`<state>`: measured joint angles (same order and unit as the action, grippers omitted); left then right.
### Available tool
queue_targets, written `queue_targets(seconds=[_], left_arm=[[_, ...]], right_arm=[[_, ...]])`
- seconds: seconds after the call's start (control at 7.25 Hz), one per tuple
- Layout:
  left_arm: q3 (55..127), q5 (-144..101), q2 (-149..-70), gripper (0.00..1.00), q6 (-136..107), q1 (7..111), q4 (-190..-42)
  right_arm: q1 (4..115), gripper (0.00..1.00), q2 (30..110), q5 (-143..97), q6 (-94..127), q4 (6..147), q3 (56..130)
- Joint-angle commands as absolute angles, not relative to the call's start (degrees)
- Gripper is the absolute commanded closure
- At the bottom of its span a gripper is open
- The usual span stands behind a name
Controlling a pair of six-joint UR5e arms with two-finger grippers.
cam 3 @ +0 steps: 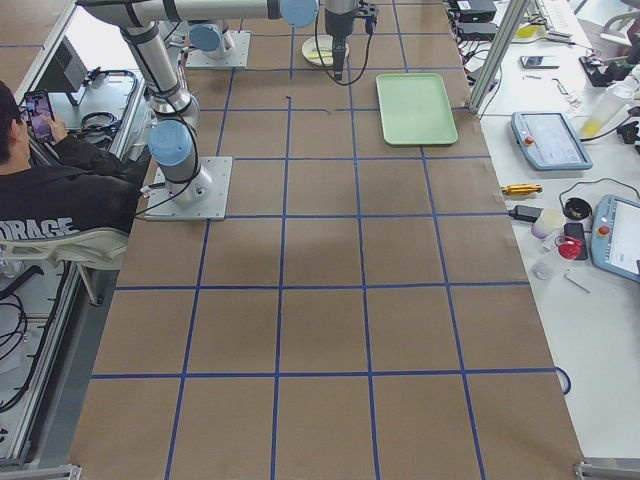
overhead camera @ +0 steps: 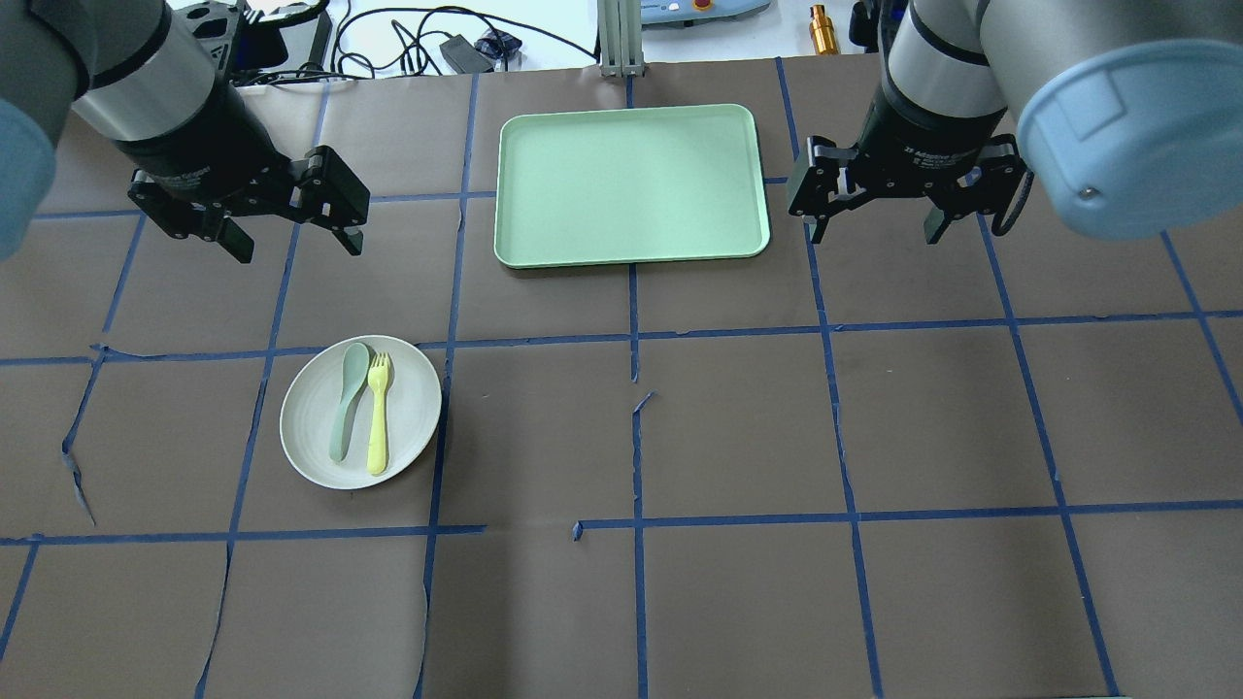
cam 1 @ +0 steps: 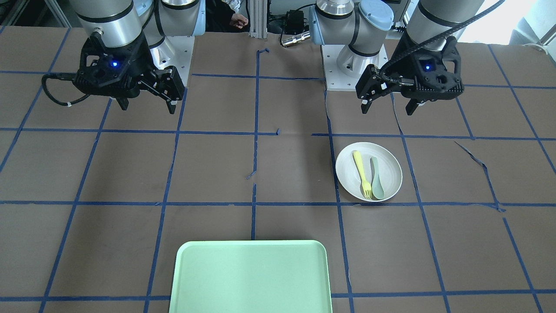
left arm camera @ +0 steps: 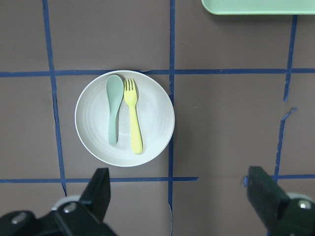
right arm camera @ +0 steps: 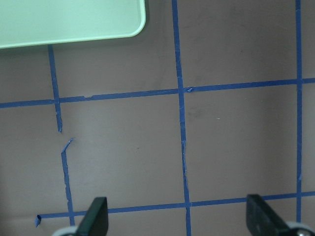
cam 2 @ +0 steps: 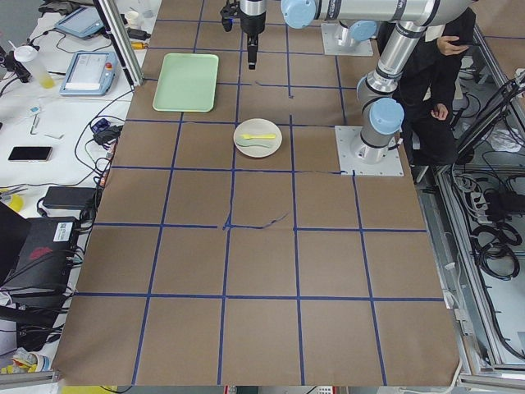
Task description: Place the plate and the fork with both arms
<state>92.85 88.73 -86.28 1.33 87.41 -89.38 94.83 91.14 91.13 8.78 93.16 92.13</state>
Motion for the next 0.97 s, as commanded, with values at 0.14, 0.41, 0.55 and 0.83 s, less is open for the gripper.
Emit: queue_targets(seconds=[0.14,0.41,0.55,0.83], left_arm=[[93.52,88.86,-85.34,0.0,1.05,87.45,-89.39],[93.52,88.86,-85.6,0.0,1.14,87.54,-89.47],[93.6,88.86,-85.78,0.0,1.23,87.45,-89.47],[93.43,88.86,-85.87,0.0,1.67,87.45,-89.39]], right_arm=[[94.83,0.0,91.14,91.14,8.79,93.25,92.11],[94.83,0.0,91.23,91.23,8.79,93.25,92.02],[94.83,0.0,91.32,91.23,8.79,93.16,92.11],[94.83,0.0,91.32,91.32,8.7,93.16,92.11]])
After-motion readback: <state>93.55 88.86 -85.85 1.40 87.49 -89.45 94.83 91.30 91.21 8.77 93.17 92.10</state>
